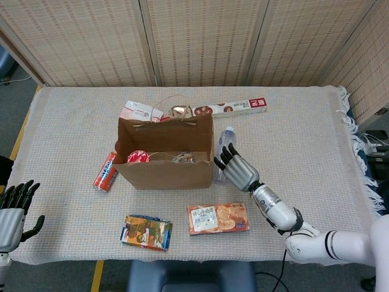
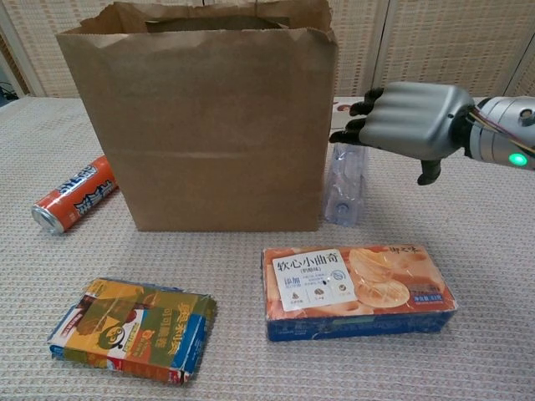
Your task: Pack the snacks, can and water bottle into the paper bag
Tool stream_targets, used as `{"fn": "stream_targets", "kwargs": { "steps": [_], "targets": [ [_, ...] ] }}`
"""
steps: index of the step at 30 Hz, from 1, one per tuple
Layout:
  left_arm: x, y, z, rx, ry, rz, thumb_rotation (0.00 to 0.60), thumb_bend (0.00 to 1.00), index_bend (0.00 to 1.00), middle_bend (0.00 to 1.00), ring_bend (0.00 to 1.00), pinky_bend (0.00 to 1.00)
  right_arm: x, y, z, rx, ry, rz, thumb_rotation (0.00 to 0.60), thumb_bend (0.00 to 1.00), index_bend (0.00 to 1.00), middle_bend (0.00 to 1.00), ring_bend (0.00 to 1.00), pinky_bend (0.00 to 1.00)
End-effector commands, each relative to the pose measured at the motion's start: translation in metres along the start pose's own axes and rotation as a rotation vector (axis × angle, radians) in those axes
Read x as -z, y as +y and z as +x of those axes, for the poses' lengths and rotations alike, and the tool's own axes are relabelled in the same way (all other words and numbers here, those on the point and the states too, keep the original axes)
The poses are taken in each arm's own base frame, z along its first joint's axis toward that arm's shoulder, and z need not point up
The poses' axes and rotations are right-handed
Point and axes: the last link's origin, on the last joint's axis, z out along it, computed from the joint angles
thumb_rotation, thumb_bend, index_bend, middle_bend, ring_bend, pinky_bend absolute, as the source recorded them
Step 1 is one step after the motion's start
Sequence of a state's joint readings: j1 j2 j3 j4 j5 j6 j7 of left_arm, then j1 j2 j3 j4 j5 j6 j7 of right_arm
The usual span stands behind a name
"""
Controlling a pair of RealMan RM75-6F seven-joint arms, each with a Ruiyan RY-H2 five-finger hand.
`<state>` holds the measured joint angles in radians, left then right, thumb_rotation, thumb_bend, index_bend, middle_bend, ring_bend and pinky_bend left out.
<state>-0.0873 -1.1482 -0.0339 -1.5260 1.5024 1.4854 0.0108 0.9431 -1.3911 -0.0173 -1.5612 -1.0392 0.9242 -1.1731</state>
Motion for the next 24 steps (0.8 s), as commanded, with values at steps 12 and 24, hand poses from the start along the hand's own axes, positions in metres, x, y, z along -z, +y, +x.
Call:
{"fn": "stream_targets", "kwargs": {
  "steps": [12, 24],
  "targets": [
    [0.0, 0.0, 0.0, 0.0, 0.0, 0.001, 0.6, 0.39, 0.06, 0.0, 0.0, 0.0, -0.03, -0.018, -0.017, -0.007, -0.003, 0.014, 0.6, 0.0, 0.0, 0.15, 0.05, 0.12],
    [0.0, 0.0, 0.0, 0.0, 0.0, 0.002, 0.6, 0.39, 0.06, 0.0, 0.0, 0.0, -0.043, -0.035, -0.03, 0.025, -0.009, 0.013, 0.6, 0.0, 0.0, 0.15, 0.06, 0.13]
  ]
}}
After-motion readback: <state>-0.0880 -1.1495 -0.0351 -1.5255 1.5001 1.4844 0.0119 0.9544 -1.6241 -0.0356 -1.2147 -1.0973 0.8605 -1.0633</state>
